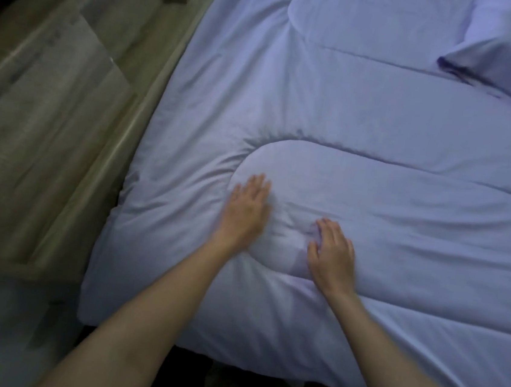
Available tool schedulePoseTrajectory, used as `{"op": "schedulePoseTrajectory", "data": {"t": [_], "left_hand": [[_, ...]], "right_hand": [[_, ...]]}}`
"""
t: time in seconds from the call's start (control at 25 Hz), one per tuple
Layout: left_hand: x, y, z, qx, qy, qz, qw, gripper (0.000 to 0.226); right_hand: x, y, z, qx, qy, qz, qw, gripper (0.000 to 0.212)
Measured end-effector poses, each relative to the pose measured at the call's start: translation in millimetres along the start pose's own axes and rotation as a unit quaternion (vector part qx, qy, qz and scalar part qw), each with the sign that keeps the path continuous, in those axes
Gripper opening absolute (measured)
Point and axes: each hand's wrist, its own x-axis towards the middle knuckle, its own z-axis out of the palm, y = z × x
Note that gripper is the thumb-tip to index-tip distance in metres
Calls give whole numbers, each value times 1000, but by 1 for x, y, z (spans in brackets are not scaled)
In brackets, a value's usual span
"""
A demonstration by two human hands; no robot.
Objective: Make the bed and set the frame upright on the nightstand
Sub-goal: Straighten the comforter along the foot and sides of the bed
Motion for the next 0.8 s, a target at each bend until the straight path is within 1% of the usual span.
{"op": "schedulePoseTrajectory", "data": {"t": [0.04,0.08,0.12,0.2,0.28,0.32,0.36,0.4,0.44,0.48,0.52,0.56,0.6,0.64,0.68,0.72,0.76,0.8], "left_hand": [[6,15,8,0,-31,24,999,65],[12,20,16,-7,-46,35,998,62],[15,18,22,-5,-40,38,998,60],[12,-9,33,33,0,-1,999,56],[6,-57,36,58,52,-87,993,54],[-1,-80,35,75,82,-130,985,54],[-9,-98,31,88,97,-170,977,54],[-16,-113,28,96,115,-212,966,54],[-22,-124,25,95,129,-268,950,54],[-25,-129,22,84,138,-339,927,56],[-28,-131,17,67,145,-415,896,59],[-30,-130,12,49,147,-477,865,61],[-29,-126,8,35,142,-516,844,61],[-28,-121,4,33,147,-530,835,61],[-24,-112,3,44,160,-514,841,59],[-17,-98,5,65,175,-474,861,57],[-8,-75,12,84,182,-413,888,56],[4,-45,23,96,179,-328,923,55]], "right_hand": [[9,3,2,17,24,-5,1000,59],[21,4,3,44,38,-15,998,57],[32,2,4,76,47,-28,996,54],[52,-11,10,129,56,-48,989,51],[71,-34,22,145,45,-75,986,50],[77,-50,28,137,30,-98,985,49],[79,-67,34,117,-2,-130,985,48],[79,-81,39,81,-50,-166,982,48],[78,-89,46,28,-95,-203,974,50],[79,-88,52,-21,-118,-231,966,51],[82,-78,53,-50,-116,-239,963,52],[86,-60,50,-62,-96,-223,968,53],[88,-34,44,-62,-70,-183,979,54],[88,-4,38,-59,-40,-134,989,55],[85,31,30,-64,-7,-81,995,56],[79,68,21,-77,21,-30,996,56],[69,106,10,-92,48,18,994,56],[55,145,-2,-103,70,66,990,55]]}}
